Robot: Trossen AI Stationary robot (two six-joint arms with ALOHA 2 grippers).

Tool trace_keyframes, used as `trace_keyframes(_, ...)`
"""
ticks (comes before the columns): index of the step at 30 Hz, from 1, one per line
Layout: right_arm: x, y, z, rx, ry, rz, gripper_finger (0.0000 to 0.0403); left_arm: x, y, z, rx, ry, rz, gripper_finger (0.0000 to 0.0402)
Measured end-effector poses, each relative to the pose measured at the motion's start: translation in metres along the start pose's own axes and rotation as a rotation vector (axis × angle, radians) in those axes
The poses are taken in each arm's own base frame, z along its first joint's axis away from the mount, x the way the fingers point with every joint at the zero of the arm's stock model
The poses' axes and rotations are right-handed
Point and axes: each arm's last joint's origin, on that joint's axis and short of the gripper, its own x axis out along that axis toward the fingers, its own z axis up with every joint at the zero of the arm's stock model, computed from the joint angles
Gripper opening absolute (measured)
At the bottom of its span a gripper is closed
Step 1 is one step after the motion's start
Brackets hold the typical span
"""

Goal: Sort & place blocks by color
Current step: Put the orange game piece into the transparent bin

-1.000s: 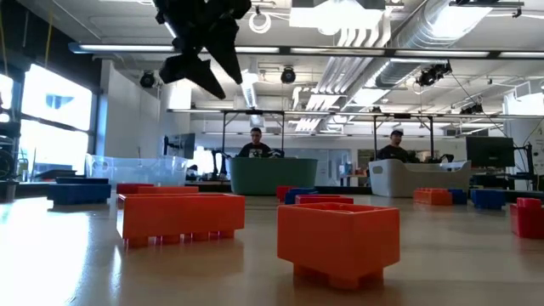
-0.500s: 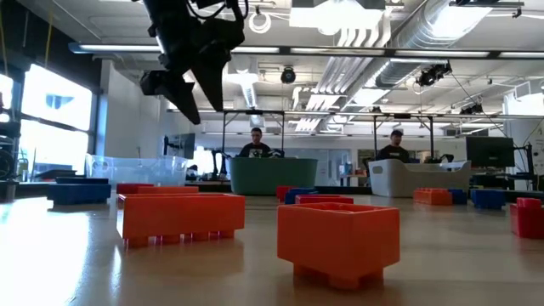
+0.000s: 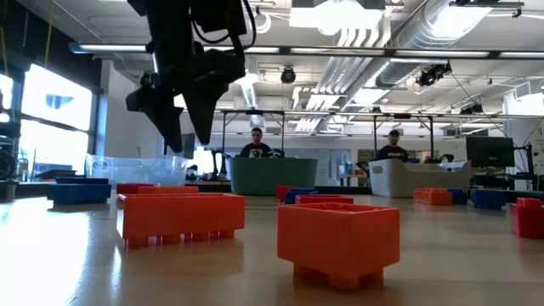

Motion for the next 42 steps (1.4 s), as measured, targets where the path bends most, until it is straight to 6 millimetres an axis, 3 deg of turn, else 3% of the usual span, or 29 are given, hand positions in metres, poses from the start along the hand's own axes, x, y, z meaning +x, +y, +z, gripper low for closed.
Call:
trace_keyframes(23,0.000,0.000,0.000,0.000,0.000,0.000,0.0000,0.065,-0.017,-0.020,0.019,0.143,0.139,0.0256)
trace_keyframes(27,0.000,0.000,0.000,0.000,0.000,0.000,0.0000,0.067,-0.018,-0.020,0.043,0.147,0.138,0.0227)
trace_keyframes(35,0.000,0.000,0.000,0.000,0.000,0.000,0.0000,0.066,-0.018,-0.020,0.172,0.155,0.122,0.0109)
trace_keyframes(42,0.000,0.000,0.000,0.000,0.000,0.000,0.0000,0.056,-0.016,-0.017,0.293,0.166,0.073,0.0109)
